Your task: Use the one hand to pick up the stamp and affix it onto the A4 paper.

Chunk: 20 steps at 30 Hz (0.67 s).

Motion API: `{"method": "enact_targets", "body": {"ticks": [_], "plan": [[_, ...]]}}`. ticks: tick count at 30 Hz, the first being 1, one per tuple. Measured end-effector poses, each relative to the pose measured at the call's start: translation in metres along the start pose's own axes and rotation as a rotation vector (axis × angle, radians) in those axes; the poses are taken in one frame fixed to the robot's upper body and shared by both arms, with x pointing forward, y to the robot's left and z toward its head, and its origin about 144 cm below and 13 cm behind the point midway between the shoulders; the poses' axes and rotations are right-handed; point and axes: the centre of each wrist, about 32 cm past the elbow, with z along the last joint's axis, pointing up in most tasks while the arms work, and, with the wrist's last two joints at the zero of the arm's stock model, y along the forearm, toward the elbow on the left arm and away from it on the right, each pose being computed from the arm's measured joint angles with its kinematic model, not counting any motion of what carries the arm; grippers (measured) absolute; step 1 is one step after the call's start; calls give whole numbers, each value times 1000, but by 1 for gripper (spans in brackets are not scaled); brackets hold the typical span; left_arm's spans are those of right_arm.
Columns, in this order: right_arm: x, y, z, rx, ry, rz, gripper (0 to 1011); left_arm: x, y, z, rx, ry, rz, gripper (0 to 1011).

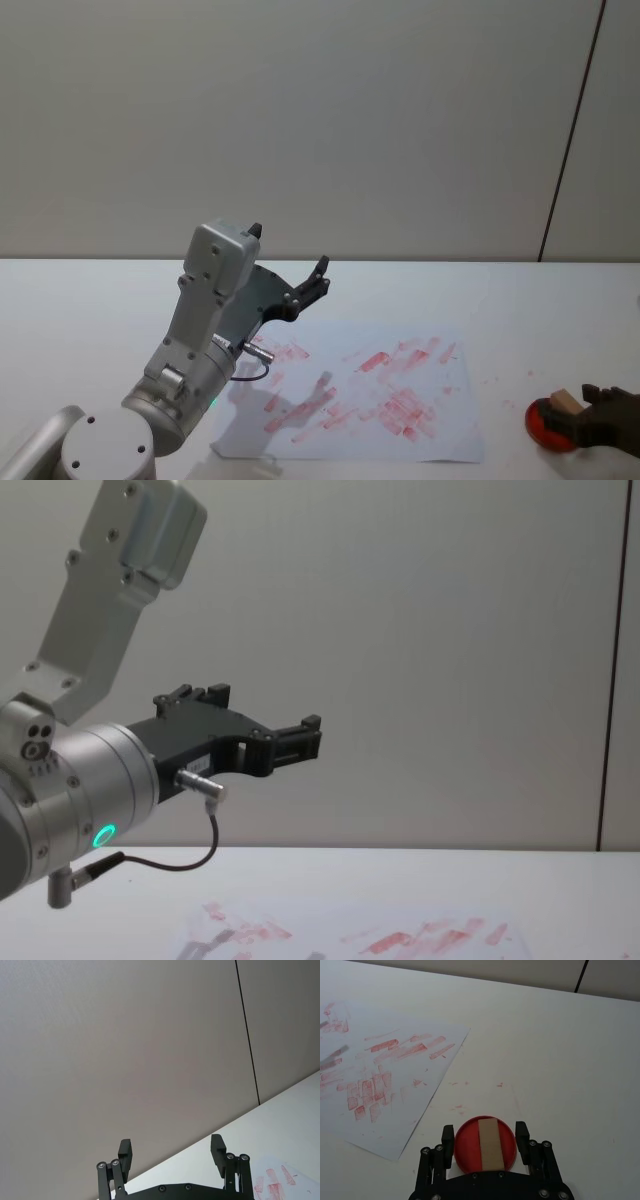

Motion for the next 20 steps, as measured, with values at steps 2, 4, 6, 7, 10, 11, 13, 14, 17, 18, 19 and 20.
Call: {"method": "enact_targets", "body": {"ticks": [2, 4, 6, 7, 10, 11, 13, 14, 17, 18, 19, 20], "plan": [[0, 0, 0, -1, 0, 0, 738, 0, 0, 0, 0, 0, 0, 1002], [0, 0, 0, -2, -1, 0, 816, 0, 0, 0, 0, 0, 0, 1003], [0, 0, 0, -2, -1, 0, 867, 0, 0, 0, 0, 0, 0, 1003], [0, 0, 0, -3, -1, 0, 906, 0, 0, 0, 0, 0, 0, 1003], [0, 0, 0, -3, -1, 0, 954, 0, 0, 0, 0, 0, 0, 1003], [0, 0, 0, -3, -1, 0, 998, 0, 0, 0, 0, 0, 0, 1003], [0, 0, -1, -4, -2, 0, 1001, 0, 0, 0, 0, 0, 0, 1003], [0, 0, 0, -4, -2, 0, 1001, 0, 0, 0, 0, 0, 0, 1002], [0, 0, -1, -4, -2, 0, 1001, 0, 0, 0, 0, 0, 0, 1003], [0, 0, 0, -4, -2, 0, 1001, 0, 0, 0, 0, 0, 0, 1003], [0, 0, 0, -4, -2, 0, 1001, 0, 0, 0, 0, 0, 0, 1002], [0, 0, -1, -4, -2, 0, 1001, 0, 0, 0, 0, 0, 0, 1002]]}}
